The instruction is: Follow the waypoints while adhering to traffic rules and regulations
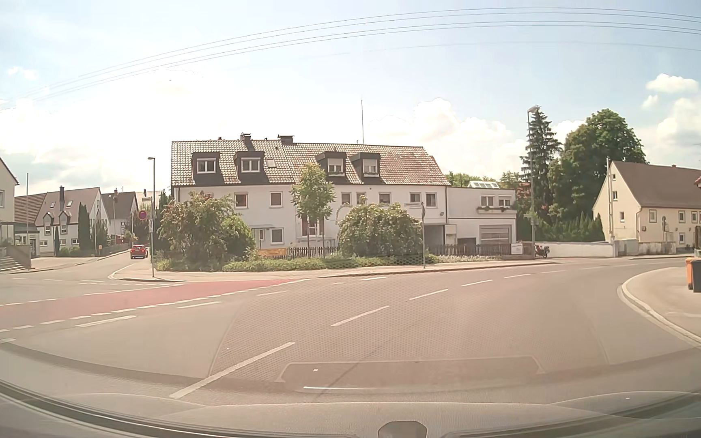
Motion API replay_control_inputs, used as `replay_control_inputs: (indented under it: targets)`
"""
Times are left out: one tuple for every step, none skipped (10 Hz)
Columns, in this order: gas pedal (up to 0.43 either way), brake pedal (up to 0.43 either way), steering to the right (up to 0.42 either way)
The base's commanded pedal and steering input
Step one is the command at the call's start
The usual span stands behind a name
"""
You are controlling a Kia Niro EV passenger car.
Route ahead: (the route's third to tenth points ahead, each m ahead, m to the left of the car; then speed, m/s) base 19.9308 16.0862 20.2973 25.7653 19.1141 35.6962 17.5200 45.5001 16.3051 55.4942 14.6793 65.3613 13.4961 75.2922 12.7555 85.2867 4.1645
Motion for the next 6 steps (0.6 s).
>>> replay_control_inputs:
  targets:
    - [0.000,0.177,0.099]
    - [0.000,0.165,0.109]
    - [0.000,0.171,0.116]
    - [0.000,0.171,0.124]
    - [0.000,0.171,0.127]
    - [0.000,0.171,0.126]
